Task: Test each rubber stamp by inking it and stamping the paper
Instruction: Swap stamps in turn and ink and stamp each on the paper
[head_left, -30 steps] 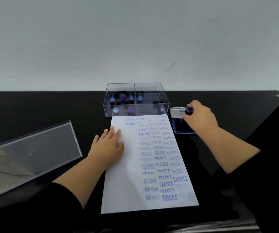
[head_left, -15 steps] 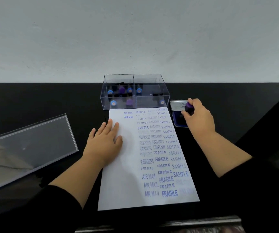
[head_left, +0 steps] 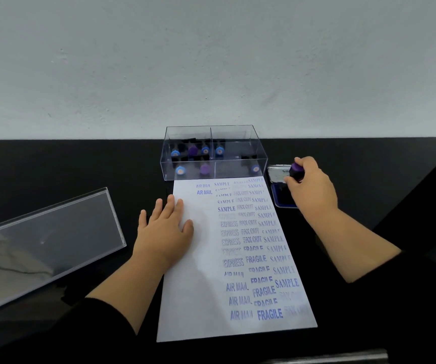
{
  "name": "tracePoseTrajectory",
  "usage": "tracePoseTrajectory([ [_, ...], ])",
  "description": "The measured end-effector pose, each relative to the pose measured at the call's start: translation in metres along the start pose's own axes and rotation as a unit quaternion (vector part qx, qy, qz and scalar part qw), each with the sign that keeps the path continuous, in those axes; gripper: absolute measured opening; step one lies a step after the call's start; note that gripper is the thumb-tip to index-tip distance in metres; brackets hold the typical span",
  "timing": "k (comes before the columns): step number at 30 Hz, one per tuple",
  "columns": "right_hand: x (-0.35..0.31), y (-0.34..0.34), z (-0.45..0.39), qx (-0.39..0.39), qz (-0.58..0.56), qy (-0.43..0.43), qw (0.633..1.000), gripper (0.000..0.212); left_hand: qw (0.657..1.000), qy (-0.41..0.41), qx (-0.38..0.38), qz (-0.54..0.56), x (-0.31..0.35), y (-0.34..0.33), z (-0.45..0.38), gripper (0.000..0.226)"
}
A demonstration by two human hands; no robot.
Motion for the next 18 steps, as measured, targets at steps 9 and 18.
tracePoseTrajectory([
  [9, -0.051, -0.038, 0.015, -0.035, -0.076, 0.083, 0.993, 0.038, 1.0, -0.001, -0.006, -0.005, 0.0, 0.0, -0.003, 0.059],
  [18, -0.075, -0.086, 0.027, -0.072, -0.104, 0.101, 0.987, 0.028, 1.0, 0.0, -0.003, -0.002, 0.001, -0.001, -0.004, 0.058],
])
Point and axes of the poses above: each hand's wrist, its own z-axis away from the middle knuckle, its own y-axis out of the back of the hand, x = y × z, the point moved 3 cm from there along -z, towards the middle knuckle, and after that the axes turned 12 degrees about -z, right-handed, at the moved point
